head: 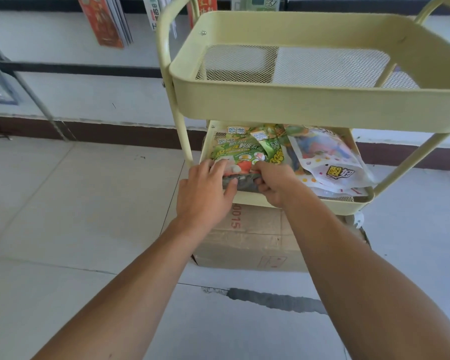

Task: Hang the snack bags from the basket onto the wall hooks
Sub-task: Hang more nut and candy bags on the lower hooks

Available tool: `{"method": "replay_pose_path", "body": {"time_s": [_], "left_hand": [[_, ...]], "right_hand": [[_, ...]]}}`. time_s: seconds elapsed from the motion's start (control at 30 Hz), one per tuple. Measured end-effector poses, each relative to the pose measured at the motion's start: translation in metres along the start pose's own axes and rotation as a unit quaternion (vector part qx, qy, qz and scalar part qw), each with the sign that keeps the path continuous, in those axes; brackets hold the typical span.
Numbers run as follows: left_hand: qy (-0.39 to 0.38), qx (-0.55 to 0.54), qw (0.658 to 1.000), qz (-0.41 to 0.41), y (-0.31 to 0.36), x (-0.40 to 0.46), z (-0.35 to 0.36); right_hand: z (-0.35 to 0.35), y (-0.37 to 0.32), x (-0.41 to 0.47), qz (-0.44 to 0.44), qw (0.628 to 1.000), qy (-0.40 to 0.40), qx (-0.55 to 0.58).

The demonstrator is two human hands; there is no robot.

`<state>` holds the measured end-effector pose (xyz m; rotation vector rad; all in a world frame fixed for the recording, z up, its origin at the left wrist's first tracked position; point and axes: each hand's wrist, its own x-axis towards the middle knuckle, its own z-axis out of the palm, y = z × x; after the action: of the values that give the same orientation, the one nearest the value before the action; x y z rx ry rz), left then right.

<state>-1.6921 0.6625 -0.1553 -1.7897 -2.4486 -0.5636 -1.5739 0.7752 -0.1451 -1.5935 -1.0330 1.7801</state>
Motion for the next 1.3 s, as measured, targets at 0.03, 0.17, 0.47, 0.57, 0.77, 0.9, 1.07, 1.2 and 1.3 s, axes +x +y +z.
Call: {"method": "replay_pose_path", "body": {"time_s": [0.03, 0.17, 0.47, 0.57, 0.77, 0.9, 1.07, 1.2, 1.3], "left_hand": [[-0.003, 0.001, 1.000, -0.001, 0.000, 0.001, 0.001], [-0.004, -0.010, 1.000, 0.000, 0.003, 0.005, 0.006], [-0.031, -0.009, 0.999, -0.017, -0.003, 0.004, 0.015], [-0.026, -0.016, 0.999, -0.015, -0.005, 0.001, 0.015], [0.030, -0.095, 0.995, 0.002, -0.009, -0.004, 0.004], [-0.017, -0.315, 0.946, -0.067, -0.005, -0.003, -0.004], [-0.027, -0.478, 0.835, -0.272, -0.001, 0.001, -0.002], [-0.037, -0.585, 0.749, -0.309, 0.002, 0.001, -0.005], [-0.090, -0.619, 0.719, -0.302, 0.008, -0.001, -0.012]], "right_hand": [[-0.001, 0.001, -0.001, 0.007, 1.000, -0.012, 0.012], [-0.007, 0.007, -0.008, 0.017, 0.998, -0.037, 0.041], [-0.002, 0.015, -0.002, -0.023, 0.993, -0.071, 0.097], [-0.002, 0.018, 0.001, -0.044, 0.994, -0.043, 0.094], [-0.002, 0.013, -0.010, -0.104, 0.990, -0.051, 0.081], [-0.019, 0.027, -0.026, -0.124, 0.988, -0.071, 0.051], [-0.050, 0.059, -0.049, -0.137, 0.982, -0.130, 0.003], [-0.069, 0.075, -0.058, -0.142, 0.972, -0.187, -0.020], [-0.078, 0.079, -0.062, -0.133, 0.966, -0.221, -0.032]]}}
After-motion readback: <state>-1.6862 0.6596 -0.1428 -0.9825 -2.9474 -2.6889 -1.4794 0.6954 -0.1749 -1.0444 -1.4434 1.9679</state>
